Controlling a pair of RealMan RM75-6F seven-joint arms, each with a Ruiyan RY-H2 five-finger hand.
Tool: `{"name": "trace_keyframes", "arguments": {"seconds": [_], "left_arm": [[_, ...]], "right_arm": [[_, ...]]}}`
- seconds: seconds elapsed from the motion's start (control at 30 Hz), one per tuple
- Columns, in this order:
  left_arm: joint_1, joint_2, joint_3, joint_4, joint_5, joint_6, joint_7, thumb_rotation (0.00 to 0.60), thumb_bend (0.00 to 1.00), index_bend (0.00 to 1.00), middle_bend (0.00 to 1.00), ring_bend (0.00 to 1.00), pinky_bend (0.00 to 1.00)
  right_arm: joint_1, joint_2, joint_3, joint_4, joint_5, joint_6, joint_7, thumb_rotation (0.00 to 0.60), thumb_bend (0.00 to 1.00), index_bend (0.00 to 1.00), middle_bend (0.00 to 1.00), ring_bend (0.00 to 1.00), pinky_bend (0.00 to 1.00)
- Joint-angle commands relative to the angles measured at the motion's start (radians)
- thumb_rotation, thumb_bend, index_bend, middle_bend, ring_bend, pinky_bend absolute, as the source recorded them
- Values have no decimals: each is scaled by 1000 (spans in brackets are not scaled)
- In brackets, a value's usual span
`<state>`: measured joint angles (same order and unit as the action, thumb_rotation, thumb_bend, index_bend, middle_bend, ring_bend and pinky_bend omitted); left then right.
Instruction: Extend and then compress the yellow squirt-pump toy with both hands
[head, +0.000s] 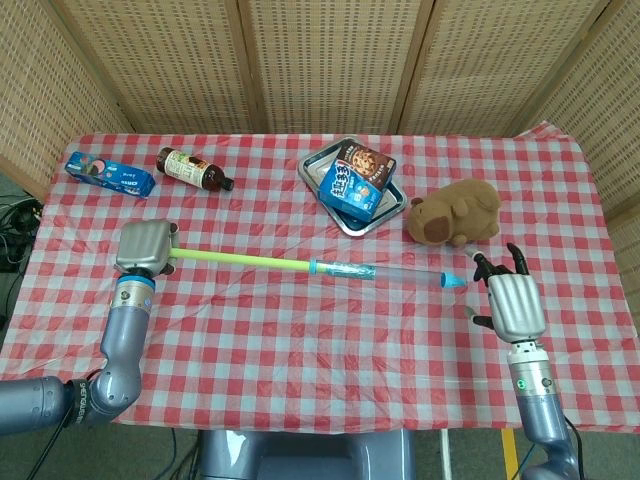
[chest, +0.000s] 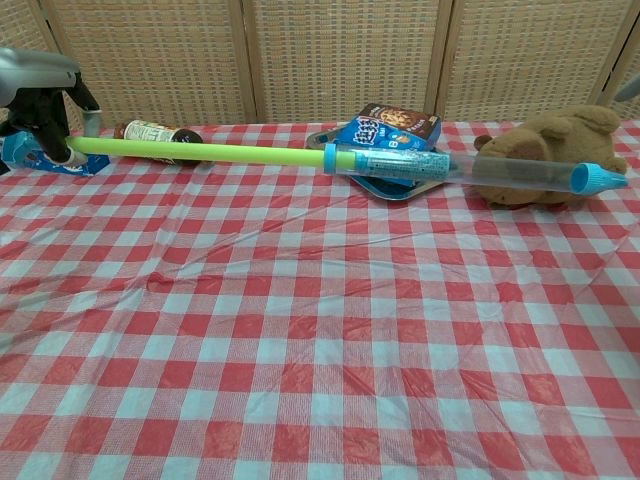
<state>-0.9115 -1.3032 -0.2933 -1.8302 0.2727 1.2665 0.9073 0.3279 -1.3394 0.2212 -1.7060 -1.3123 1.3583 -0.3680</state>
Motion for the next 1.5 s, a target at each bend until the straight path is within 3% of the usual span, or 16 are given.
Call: {"name": "trace_keyframes", "arguments": {"seconds": [0.03,0.27,0.53,0.87,1.2,1.5], "left_arm": [[-3,1,3,-2,-1,5,-2,600,609,875,947,875,757],[-11,0,9,-12,-8,12,-7,600,608,875,946,875,764],[-21,-12,13,-19,-8,17,-16,600,608,875,946,875,765],[-30,-28,23,-20,-13,25,-17,600,608,875,946,875,765],[-32,-22,24,-24,-15,22,-26,600,609,875,946,875,765],[-32,-13,34,-42,1,21,-32,600,608,875,946,875,765]], "right_arm": [[9,-11,6,3,5,2,-12,600,141,285,763,729,247],[18,-29,7,-10,9,9,-17,600,152,337,903,858,361],[30,-42,-2,-40,13,5,-48,600,175,352,942,892,373],[45,-80,3,-24,14,22,-77,600,229,466,974,920,394],[54,-99,-3,6,35,5,-69,600,231,492,982,927,396],[64,-115,6,36,54,2,-73,600,299,506,995,939,398]]}}
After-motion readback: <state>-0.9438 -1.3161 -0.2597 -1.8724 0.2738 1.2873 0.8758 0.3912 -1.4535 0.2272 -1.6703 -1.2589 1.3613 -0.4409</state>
